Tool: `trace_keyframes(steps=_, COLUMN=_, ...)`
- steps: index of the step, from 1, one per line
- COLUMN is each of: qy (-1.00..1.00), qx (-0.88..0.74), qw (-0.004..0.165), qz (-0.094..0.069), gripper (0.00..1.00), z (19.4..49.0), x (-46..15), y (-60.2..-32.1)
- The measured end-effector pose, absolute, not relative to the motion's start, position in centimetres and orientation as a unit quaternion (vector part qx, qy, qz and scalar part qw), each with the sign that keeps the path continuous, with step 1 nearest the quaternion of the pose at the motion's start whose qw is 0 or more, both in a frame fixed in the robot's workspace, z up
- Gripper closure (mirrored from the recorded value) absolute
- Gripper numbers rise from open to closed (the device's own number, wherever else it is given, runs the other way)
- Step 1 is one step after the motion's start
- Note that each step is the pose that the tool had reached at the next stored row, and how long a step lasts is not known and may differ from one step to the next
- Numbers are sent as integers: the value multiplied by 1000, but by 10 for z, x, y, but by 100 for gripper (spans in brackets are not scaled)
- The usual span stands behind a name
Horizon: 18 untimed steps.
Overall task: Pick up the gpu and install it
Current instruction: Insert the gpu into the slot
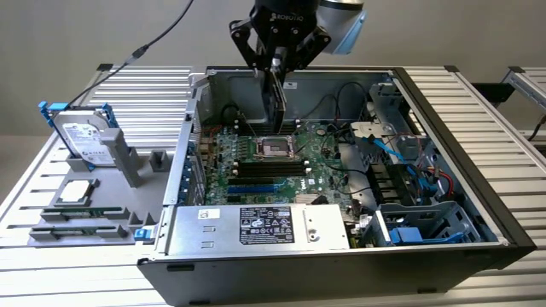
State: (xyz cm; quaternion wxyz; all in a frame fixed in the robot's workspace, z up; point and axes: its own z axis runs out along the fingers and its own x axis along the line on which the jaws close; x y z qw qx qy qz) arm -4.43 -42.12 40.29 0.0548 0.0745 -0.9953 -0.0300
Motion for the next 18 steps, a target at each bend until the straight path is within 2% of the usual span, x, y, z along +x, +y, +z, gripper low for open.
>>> trace_keyframes(steps=18, qy=-970, qx=236, qw=52, qz=-25, gripper=73, z=400, x=-44, y=-421)
